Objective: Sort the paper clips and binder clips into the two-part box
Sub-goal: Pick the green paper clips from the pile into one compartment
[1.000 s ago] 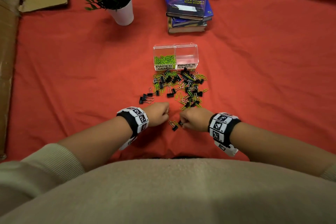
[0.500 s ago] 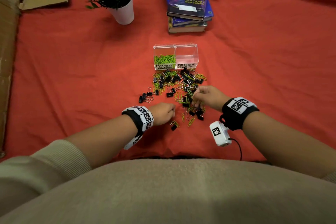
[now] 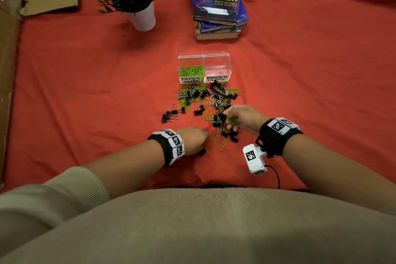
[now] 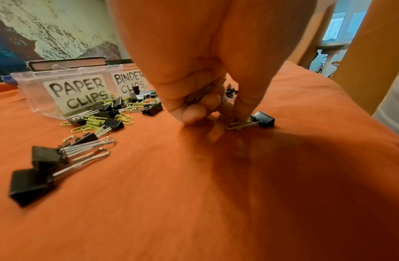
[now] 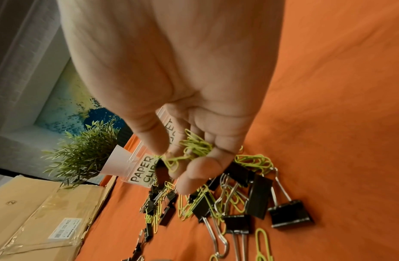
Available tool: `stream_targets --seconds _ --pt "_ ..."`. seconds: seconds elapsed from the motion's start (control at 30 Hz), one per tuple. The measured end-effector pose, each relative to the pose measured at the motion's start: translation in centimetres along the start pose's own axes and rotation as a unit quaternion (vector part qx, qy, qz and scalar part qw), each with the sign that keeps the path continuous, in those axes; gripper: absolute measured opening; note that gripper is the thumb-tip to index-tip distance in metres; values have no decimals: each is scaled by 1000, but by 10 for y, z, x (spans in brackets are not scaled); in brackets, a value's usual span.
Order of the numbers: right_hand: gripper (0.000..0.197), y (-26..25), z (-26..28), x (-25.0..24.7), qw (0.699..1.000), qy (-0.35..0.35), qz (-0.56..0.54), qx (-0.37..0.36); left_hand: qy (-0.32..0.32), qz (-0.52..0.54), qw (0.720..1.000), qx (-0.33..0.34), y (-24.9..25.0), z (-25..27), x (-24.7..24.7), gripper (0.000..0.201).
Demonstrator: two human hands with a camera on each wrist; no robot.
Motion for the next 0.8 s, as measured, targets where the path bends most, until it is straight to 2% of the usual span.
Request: stream_targets --seconds 0.13,0.33,0.43,0.47,0.53,0.6,0.67,0.73,0.8 --pt "10 -1 1 1 1000 -20 -2 -10 8 6 1000 -27 -3 1 2 26" --pt "17 0 1 -2 1000 -27 4 0 61 151 983 -91 -17 0 -17 11" --pt "8 2 5 0 988 -27 140 -58 93 207 967 -114 -26 2 -27 3" --pt "5 3 7 2 972 -34 213 -96 99 226 962 -120 -28 2 -28 5" --pt "4 8 11 11 920 -72 341 -176 107 260 950 -134 -32 2 -31 7" --pt "10 15 17 22 853 -111 446 -246 108 272 944 -154 -33 2 -33 14" --pt "18 22 20 26 789 -109 532 -289 97 277 941 -169 -32 1 -34 22" --pt "17 28 20 26 753 -93 578 -302 83 296 936 -175 -31 -1 -33 26" --pt "13 32 19 27 734 -89 602 -301 77 332 922 -184 -29 -1 -33 26"
Point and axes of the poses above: each hand's wrist, its own z-axis away from the middle knuckle, its own x-axis out of the palm, y = z × x, the point moved 4 cm from there along -z, towards the middle knuckle, and after that the axes turned 12 degrees about y, right-handed, at the moved point
